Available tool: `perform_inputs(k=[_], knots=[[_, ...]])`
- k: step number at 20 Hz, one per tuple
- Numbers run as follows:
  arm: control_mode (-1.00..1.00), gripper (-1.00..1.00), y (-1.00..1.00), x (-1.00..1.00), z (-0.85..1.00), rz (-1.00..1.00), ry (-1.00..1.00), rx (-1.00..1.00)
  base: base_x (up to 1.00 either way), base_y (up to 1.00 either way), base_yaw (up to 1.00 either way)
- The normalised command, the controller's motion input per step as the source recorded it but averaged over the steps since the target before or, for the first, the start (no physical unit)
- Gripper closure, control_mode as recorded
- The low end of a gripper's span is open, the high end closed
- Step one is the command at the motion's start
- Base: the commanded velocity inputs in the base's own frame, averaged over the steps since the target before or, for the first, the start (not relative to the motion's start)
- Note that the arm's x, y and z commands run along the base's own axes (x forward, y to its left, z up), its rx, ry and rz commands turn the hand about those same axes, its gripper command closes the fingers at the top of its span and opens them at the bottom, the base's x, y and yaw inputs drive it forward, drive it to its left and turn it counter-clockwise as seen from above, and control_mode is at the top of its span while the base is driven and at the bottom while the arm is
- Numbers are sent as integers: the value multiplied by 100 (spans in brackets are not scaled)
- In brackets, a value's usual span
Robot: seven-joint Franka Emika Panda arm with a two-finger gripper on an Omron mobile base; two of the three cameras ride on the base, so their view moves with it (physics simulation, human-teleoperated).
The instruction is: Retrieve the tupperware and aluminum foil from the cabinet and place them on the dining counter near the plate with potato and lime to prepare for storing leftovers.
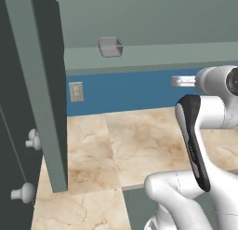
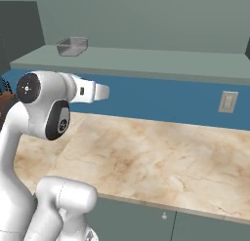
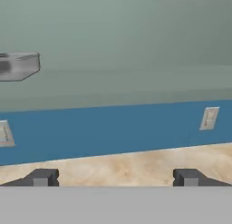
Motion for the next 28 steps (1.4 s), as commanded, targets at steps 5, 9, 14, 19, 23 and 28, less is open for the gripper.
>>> perform_inputs(k=[5,9,14,19,23,28], knots=[[-100,-100,34,12,73,7,-18,0,0,0,0],[-100,-100,35,26,75,8,-12,0,0,0,0],[-100,-100,25,29,61,7,-2,0,0,0,0],[-100,-100,31,33,37,4,0,0,0,0,0],[-100,-100,39,50,14,0,4,0,0,0,0],[-100,-100,20,57,-2,0,11,0,0,0,0]])
